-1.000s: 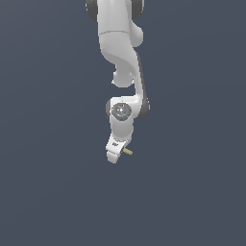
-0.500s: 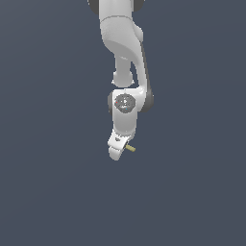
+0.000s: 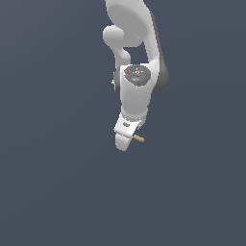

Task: Pick up the object and move it to a goal position.

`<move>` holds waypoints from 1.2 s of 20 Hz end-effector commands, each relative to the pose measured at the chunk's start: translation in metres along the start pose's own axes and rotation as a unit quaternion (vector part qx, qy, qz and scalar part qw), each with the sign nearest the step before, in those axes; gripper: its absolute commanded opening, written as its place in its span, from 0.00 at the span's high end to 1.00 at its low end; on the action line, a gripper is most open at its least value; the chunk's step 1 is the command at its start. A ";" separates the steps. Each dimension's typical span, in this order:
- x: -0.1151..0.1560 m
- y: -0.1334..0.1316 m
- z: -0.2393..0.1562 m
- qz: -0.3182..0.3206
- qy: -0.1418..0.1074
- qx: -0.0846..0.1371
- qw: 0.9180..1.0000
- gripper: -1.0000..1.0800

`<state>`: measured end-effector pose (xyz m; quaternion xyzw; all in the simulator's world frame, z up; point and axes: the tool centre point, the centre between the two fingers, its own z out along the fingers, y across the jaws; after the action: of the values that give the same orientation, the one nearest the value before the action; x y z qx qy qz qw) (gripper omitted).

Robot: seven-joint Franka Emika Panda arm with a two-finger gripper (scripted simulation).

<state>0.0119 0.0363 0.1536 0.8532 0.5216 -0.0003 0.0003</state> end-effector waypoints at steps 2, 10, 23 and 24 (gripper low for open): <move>0.012 -0.005 -0.042 0.000 0.000 0.000 1.000 1.00; 0.039 -0.012 -0.132 0.000 0.001 0.000 1.000 1.00; 0.073 -0.017 -0.245 0.001 0.001 0.000 1.000 1.00; 0.074 -0.017 -0.250 0.001 0.001 0.000 1.000 1.00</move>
<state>0.0295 0.1081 0.3950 0.8534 0.5213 0.0008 0.0000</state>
